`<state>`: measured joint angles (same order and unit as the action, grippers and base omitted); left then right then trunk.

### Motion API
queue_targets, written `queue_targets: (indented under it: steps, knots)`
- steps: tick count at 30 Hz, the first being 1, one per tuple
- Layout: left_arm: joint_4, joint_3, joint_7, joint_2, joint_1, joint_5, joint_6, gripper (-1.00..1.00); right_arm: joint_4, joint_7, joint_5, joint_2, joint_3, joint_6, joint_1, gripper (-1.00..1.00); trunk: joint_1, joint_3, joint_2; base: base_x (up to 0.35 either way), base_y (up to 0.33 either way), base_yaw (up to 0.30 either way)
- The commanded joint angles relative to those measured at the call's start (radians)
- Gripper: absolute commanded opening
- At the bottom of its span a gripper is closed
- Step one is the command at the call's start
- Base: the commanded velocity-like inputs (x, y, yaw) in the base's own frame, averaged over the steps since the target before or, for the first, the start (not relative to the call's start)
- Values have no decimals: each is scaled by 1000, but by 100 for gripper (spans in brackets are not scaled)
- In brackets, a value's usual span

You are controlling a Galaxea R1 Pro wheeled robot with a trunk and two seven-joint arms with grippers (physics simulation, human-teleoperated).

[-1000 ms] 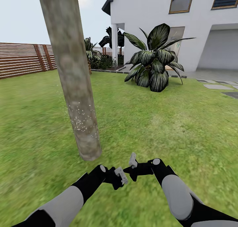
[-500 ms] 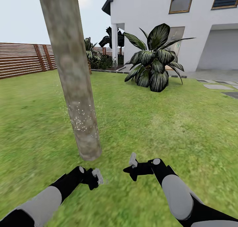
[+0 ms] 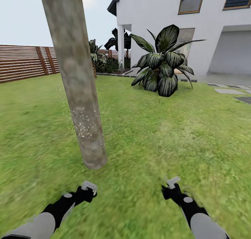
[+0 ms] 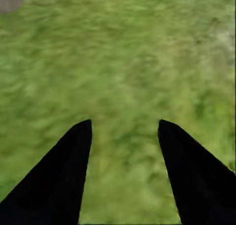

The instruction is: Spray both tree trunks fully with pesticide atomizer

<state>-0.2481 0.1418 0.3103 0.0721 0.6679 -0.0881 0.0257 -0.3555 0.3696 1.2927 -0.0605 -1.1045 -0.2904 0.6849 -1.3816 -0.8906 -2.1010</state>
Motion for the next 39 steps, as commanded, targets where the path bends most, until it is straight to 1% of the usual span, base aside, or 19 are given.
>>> queue_targets:
  steps: [1, 2, 3, 4, 5, 6, 7, 9, 10, 11, 12, 18, 19, 21, 24, 26, 34, 39]
  knots:
    - [19, -3, -32, -29, -1, 10, 3, -100, -2, -34, -2, 4, -17, -1, -26, 100, 0, 0, 0, 0, 0, 0]
    - [34, -3, -62, -48, -3, 16, 5, -100, -3, -64, -4, 16, -25, -2, -48, 100, 0, 0, 0, 0, 0, 0]
    - [46, -3, -87, -63, -4, 20, 5, -100, -3, -92, -7, 30, -37, -2, -71, 100, 0, 0, 0, 0, 0, 0]
    - [51, -4, -103, -73, -5, 23, 4, -100, -3, -109, -17, 36, -62, -2, -85, 100, 0, 0, 0, 0, 0, 0]
    - [55, -5, -119, -82, -5, 26, 4, -100, -4, -121, -34, 41, -104, -3, -94, 100, 0, 0, 0, 0, 0, 0]
    - [59, -6, -145, -89, -6, 43, 5, -100, -5, -128, -51, 46, -167, -3, -104, 100, 0, 0, 0, 0, 0, 0]
    - [73, -6, -173, -94, -7, 93, 7, -100, -5, -134, -62, 52, -216, -4, -125, 100, 0, 0, 0, 0, 0, 0]
    - [88, -5, -193, -96, -12, 150, 12, -100, -5, -139, -70, 54, -247, -5, -148, 100, 0, 0, 0, 0, 0, 0]
    - [88, -5, -194, -96, -24, 157, 25, -100, -5, -140, -71, 55, -250, -5, -151, 100, 0, 0, 0, 0, 0, 0]
    - [88, -4, -196, -97, -38, 161, 59, -100, -5, -141, -71, 56, -252, -5, -154, 100, 0, 0, 0, 0, 0, 0]
    - [87, -4, -197, -112, -64, 162, 123, -100, -3, -142, -73, 56, -257, -4, -174, 100, 0, 0, 0, 0, 0, -133]
    - [87, -3, -197, -117, -70, 162, 126, -100, 0, -141, -75, 56, -261, -3, -185, 100, 0, 2, 0, -262, 97, -272]
    - [87, -2, -197, -117, -70, 162, 126, -100, 0, -141, -76, 56, -268, -3, -188, 100, 0, 2, 0, -311, 119, -298]
    - [87, -3, -197, -118, -71, 161, 126, -100, 0, -141, -76, 56, -291, -3, -190, 100, 0, 2, 0, -313, 120, -299]
    - [88, -3, -196, -118, -71, 161, 127, -100, 0, -141, -76, 56, -353, -3, -191, 100, 0, 2, 0, -317, 110, -300]
    - [88, -2, -195, -118, -71, 160, 127, -100, 0, -141, -76, 56, -369, -4, -191, 100, 0, 2, 0, -330, 35, -300]
    - [85, -2, -195, -117, -82, 157, 128, -100, -3, -141, -77, 59, -377, -4, -191, 100, 0, 2, 0, -337, 3, -300]
    - [79, -1, -195, -117, -82, 154, 128, -100, -2, -141, -77, 59, -377, -4, -191, 100, 0, 2, 0, -53, 0, -300]
